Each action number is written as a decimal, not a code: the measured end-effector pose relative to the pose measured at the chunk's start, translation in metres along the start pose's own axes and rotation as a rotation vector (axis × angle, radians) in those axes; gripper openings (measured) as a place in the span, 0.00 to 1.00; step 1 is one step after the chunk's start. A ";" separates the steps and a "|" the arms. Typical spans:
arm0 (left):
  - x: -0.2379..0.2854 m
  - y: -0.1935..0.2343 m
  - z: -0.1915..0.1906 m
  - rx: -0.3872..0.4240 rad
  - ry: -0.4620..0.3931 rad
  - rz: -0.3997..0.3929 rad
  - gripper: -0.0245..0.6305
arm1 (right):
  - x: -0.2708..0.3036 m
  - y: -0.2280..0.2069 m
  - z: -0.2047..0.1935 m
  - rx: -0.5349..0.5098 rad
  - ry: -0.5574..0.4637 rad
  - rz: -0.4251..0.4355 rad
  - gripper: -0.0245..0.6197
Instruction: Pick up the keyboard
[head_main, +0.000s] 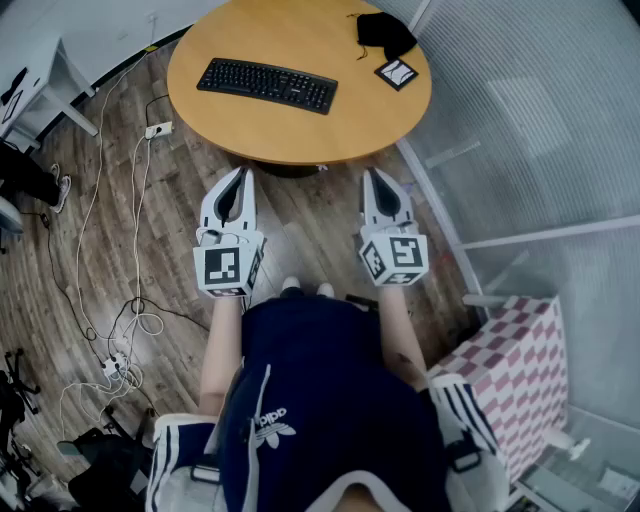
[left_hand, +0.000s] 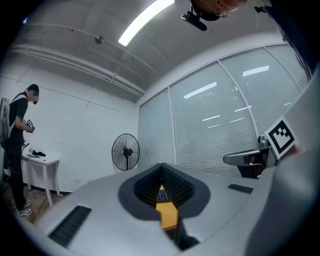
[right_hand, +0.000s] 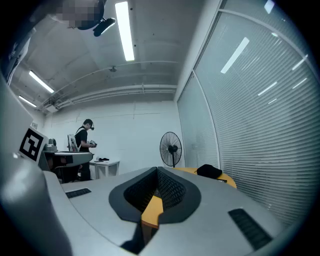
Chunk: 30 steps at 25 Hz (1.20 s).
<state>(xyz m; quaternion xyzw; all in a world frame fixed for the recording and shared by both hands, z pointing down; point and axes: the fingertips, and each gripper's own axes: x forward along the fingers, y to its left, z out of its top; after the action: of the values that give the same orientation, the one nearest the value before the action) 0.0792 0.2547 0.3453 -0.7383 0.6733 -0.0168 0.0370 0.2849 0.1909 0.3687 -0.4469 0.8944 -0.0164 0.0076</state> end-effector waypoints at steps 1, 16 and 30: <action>-0.001 0.000 -0.001 -0.008 0.004 0.000 0.04 | 0.000 0.002 0.002 0.000 -0.003 0.001 0.05; -0.001 0.005 0.003 -0.027 0.000 -0.030 0.04 | 0.000 0.020 0.009 -0.014 -0.005 0.017 0.05; 0.020 0.018 -0.012 -0.038 0.038 -0.006 0.04 | 0.032 0.023 -0.001 0.010 0.005 0.068 0.05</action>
<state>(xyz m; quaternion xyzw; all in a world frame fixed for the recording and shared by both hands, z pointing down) 0.0622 0.2332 0.3557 -0.7403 0.6719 -0.0181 0.0099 0.2476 0.1791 0.3689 -0.4163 0.9089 -0.0215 0.0081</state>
